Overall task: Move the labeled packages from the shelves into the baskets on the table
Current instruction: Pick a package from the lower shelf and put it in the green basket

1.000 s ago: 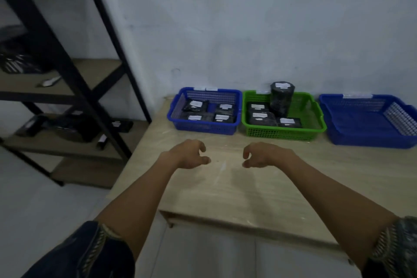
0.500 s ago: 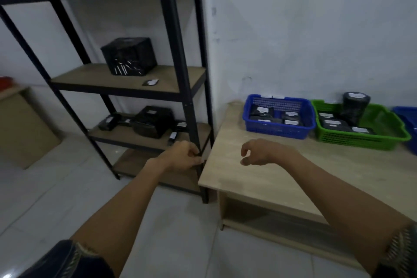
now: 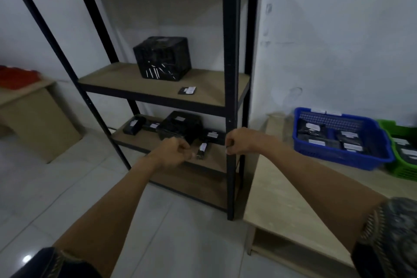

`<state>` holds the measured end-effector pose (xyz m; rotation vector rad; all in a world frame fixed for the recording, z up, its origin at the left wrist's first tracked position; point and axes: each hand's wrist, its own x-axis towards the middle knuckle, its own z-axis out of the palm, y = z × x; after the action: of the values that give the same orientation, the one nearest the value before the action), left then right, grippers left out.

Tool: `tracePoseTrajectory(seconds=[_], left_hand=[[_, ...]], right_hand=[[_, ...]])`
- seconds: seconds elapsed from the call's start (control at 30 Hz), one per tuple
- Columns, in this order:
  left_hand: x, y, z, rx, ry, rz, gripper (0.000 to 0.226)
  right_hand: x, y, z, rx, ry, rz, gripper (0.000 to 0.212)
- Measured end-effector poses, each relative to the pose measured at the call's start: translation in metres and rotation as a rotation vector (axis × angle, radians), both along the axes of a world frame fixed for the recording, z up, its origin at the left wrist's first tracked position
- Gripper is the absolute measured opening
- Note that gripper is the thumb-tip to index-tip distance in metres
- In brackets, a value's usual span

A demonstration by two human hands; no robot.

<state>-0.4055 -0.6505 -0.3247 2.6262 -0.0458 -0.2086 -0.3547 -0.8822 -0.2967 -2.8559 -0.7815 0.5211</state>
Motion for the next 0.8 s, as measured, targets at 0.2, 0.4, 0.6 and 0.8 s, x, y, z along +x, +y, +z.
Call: tracePoseTrajectory(seconds=[0.2, 0.4, 0.6, 0.8], left_hand=[[0.076, 0.055, -0.006, -0.056, 0.006, -0.005, 0.027], [0.173, 0.101, -0.013, -0.102, -0.089, -0.084, 0.021], [0.249, 0.121, -0.018, -0.127, -0.207, -0.121, 0.009], [0.306, 0.12, -0.016, -0.101, -0.426, -0.162, 0.007]], right_hand=[[0.066, 0.059, -0.013, 0.045, -0.024, -0.014, 0.034], [0.125, 0.109, -0.032, 0.135, -0.15, -0.128, 0.028], [0.16, 0.136, -0.044, 0.191, -0.327, -0.237, 0.037], [0.189, 0.148, -0.057, 0.111, -0.563, -0.292, 0.044]])
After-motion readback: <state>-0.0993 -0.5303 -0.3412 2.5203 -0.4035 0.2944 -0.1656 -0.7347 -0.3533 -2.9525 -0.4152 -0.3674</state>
